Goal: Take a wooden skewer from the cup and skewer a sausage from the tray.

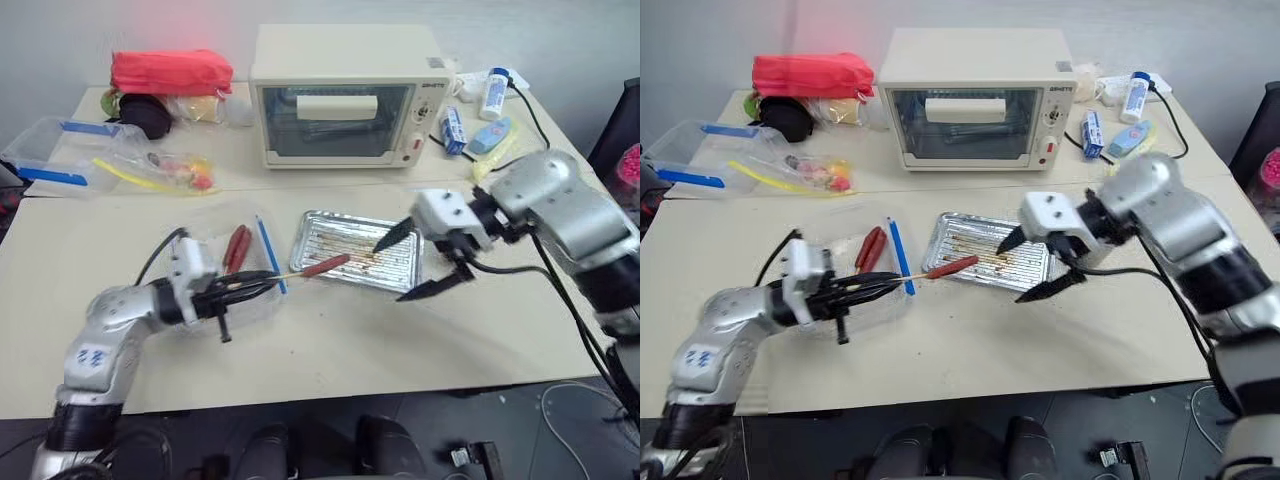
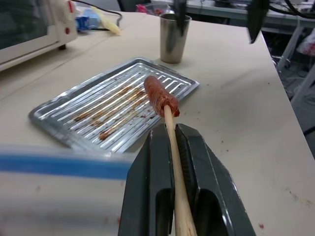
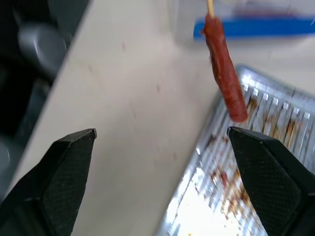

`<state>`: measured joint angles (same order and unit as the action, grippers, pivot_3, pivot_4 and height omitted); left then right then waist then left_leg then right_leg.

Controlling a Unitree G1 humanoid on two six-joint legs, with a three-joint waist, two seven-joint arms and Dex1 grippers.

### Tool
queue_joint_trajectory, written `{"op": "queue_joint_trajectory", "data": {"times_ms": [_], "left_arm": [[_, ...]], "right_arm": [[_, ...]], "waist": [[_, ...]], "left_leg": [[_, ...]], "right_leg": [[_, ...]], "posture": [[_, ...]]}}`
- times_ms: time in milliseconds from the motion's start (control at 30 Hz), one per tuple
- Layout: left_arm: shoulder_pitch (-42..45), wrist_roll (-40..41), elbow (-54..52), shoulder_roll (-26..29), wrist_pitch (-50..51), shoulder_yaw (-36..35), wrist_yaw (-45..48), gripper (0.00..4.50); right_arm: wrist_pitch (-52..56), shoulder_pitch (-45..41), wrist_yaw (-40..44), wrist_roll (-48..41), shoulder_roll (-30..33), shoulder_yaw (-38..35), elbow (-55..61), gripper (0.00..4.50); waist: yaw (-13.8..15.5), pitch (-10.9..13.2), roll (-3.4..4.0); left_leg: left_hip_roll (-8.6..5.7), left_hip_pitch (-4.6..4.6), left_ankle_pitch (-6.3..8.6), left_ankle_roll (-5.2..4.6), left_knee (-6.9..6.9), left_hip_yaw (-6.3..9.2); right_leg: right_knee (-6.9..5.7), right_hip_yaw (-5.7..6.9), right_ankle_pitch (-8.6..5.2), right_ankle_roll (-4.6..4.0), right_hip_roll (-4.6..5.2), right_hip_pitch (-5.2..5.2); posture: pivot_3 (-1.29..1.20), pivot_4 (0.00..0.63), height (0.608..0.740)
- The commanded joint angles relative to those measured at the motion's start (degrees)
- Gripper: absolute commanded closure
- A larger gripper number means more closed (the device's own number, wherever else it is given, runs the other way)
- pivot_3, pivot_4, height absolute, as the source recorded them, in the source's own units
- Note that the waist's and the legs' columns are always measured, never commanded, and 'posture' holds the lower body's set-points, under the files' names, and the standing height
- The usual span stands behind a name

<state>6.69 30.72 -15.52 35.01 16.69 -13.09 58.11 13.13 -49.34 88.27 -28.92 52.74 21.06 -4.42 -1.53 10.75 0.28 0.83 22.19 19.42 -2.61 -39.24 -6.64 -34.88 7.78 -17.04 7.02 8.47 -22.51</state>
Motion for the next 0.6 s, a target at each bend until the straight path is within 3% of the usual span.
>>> {"op": "queue_joint_trajectory", "data": {"times_ms": [33, 167, 267, 333, 433, 600], "left_arm": [[-5.5, 5.7, -5.9, -0.4, 0.0, -8.9, -3.5, 4.50], [-11.8, 8.3, -9.2, -4.1, 0.0, -18.8, -13.2, 4.50], [-15.2, 6.9, -11.9, -7.8, -0.4, -20.6, -19.8, 4.50], [-16.8, 6.3, -13.6, -9.8, -0.3, -19.8, -23.0, 4.50], [-17.8, 5.0, -16.2, -13.3, 0.3, -16.7, -28.2, 4.50], [-17.3, 4.1, -17.3, -16.9, -0.1, -11.8, -32.5, 4.50]], "right_arm": [[-6.0, 10.2, -5.8, -4.4, -2.4, -13.1, 5.3, 0.02], [-6.4, 25.2, -16.0, -11.3, -9.1, -26.2, 12.1, 0.02], [-6.3, 32.5, -18.7, -13.8, -12.5, -32.0, 12.4, 0.02], [-1.1, 36.9, -16.1, -19.1, -11.6, -34.0, 13.5, 0.02], [-6.2, 40.4, -16.7, -17.1, -15.1, -34.8, 16.8, 0.02], [-10.0, 37.9, -20.1, -13.7, -19.1, -33.8, 18.8, 0.02]], "waist": [[0.1, 0.0, -0.02], [0.5, 0.0, -0.03], [1.3, 0.0, -0.03], [1.9, 0.0, -0.04], [2.6, 0.0, -0.09], [2.6, 0.0, -0.07]], "left_leg": [[0.00, 0.00, 0.00, 0.00, 0.01, 0.01], [0.00, -0.09, -0.01, -0.01, -0.03, 0.05], [-0.03, -0.12, -0.01, -0.02, -0.04, 0.01], [-0.07, -0.13, -0.01, -0.04, -0.04, -0.02], [-0.08, -0.13, -0.02, -0.08, -0.04, 0.02], [-0.05, -0.16, -0.03, -0.05, -0.04, -0.08]], "right_leg": [[0.02, 0.00, 0.00, 0.00, 0.01, 0.03], [-0.03, -0.09, 0.01, 0.02, 0.06, 0.13], [-0.06, -0.17, 0.02, 0.04, 0.06, 0.14], [-0.04, -0.20, 0.04, 0.07, 0.07, 0.16], [0.01, -0.32, 0.05, 0.08, 0.08, 0.17], [-0.14, -0.38, 0.06, 0.07, 0.04, 0.06]], "posture": [[0.00, 0.150, 0.740], [0.00, 0.150, 0.740], [0.00, 0.150, 0.740], [0.00, 0.150, 0.740], [0.00, 0.150, 0.740], [0.00, 0.150, 0.740]]}}
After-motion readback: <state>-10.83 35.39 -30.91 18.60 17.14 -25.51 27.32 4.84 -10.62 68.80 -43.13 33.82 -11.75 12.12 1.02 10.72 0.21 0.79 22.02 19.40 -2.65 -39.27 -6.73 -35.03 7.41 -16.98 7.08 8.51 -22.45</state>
